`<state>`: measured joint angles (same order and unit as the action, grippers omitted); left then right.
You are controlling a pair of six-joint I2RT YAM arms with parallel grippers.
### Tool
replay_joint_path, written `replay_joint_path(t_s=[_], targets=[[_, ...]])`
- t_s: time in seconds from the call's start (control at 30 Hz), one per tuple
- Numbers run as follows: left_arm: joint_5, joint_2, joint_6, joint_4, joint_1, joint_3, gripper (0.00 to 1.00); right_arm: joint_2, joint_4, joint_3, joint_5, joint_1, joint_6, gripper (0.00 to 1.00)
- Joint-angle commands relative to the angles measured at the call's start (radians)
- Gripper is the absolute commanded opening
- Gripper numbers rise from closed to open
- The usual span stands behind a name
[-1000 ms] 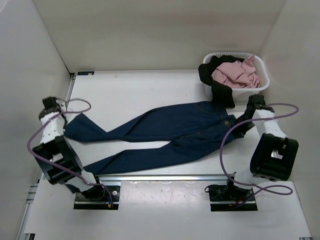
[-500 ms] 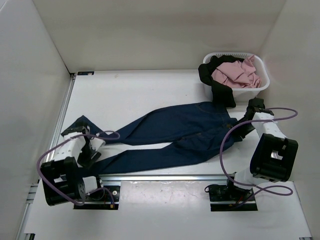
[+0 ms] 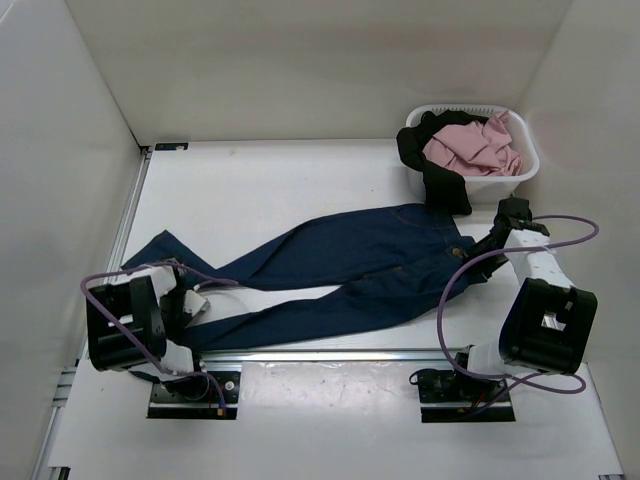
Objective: Fold and stack the trousers
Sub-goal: Flatten the trousers out
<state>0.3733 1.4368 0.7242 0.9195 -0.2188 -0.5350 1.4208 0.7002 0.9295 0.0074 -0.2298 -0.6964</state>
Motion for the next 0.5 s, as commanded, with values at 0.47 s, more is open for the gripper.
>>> replay_joint_path(t_s=[0.47], targets=[[-0.051, 0.25, -0.04, -0.133, -0.001, -0.651, 0.29, 0.032, -0.117, 0.025, 0.002, 0.026, -0.091, 0.0]])
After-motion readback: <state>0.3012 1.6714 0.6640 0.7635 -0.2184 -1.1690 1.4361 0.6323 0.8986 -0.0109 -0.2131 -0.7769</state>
